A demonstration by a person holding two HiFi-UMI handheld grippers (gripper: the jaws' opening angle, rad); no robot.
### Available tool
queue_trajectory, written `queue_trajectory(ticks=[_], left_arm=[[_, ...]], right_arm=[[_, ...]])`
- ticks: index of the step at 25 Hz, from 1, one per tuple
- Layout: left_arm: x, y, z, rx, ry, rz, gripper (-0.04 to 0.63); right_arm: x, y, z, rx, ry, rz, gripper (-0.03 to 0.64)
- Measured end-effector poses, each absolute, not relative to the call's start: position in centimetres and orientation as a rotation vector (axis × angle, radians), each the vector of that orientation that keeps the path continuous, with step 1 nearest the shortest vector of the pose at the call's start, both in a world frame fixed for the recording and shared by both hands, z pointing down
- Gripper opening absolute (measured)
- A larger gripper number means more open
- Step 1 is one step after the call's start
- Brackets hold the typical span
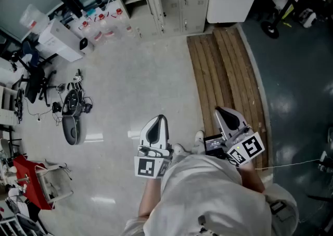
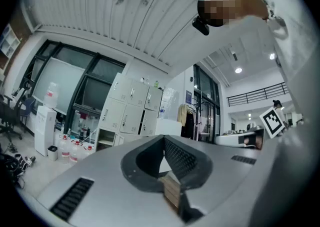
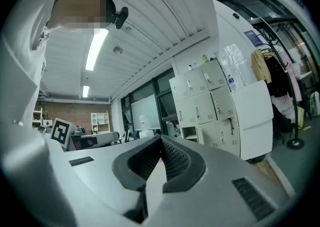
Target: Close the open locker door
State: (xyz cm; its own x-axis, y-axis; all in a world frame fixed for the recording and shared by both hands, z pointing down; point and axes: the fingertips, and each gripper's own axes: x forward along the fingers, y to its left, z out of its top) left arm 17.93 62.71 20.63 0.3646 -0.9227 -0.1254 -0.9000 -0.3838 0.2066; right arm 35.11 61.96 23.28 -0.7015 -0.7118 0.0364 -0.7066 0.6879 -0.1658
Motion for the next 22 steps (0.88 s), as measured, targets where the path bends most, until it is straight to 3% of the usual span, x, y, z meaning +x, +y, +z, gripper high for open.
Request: queue_trajectory(ticks=[10, 22], left_arm=[[12.2, 70.1, 22.4, 2.466, -1.737, -0.278, 0.008], [19.3, 67.6, 21.4, 2.441, -1.792, -0.241, 0.008]], right_arm=[[29.8, 67.5, 21.6, -1.147, 2.847, -0.211, 0.026], [35.4, 64.5, 21.4, -1.019, 2.855, -0.238, 0.028]])
